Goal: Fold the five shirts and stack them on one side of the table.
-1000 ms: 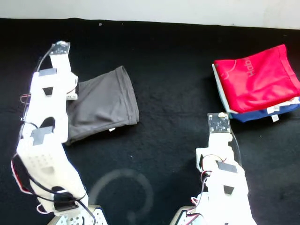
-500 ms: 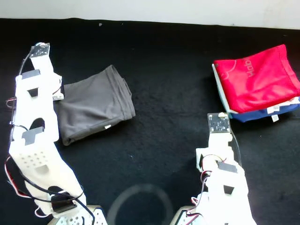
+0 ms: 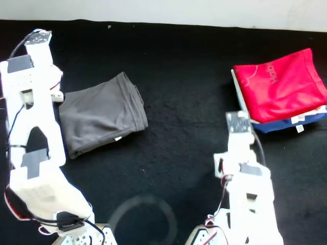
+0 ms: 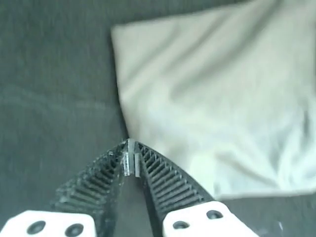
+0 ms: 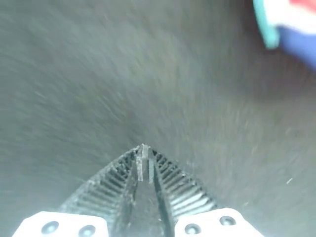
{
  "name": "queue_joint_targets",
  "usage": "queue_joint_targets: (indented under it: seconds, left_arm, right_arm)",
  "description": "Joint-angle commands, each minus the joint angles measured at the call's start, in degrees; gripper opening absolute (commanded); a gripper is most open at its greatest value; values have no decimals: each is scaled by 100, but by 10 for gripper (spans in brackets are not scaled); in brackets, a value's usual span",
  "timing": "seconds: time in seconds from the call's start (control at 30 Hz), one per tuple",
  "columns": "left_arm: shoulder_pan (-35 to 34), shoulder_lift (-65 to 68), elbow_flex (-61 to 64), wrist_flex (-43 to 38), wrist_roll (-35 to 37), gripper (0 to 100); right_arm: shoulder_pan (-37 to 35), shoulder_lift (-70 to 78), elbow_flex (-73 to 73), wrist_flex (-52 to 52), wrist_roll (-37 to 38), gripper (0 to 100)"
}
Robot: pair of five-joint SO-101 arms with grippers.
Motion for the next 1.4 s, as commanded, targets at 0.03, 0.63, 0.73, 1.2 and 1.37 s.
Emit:
queue_joint_targets:
  seconds: [0.03, 0.63, 0.73, 1.2, 1.37]
  left_arm:
    - [75, -681, -224, 897, -35, 8]
    - [-1226, -4514, 5912, -1626, -1213, 8]
    - [-1411, -4752, 6615, -2145, -1231, 8]
    - [-1684, -4787, 8690, -4325, -1240, 8]
    - [-1640, -4760, 8699, -4334, -1240, 8]
  right_arm:
    - [-980, -40, -1798, 1253, 44, 9]
    - [-2976, 4347, -7415, 2448, -1257, 13]
    - [-3345, 5305, -8690, 2932, -1793, 92]
    - [-4268, 9288, -13481, 3873, -3437, 360]
    - [-4277, 10123, -14053, 3873, -3499, 370]
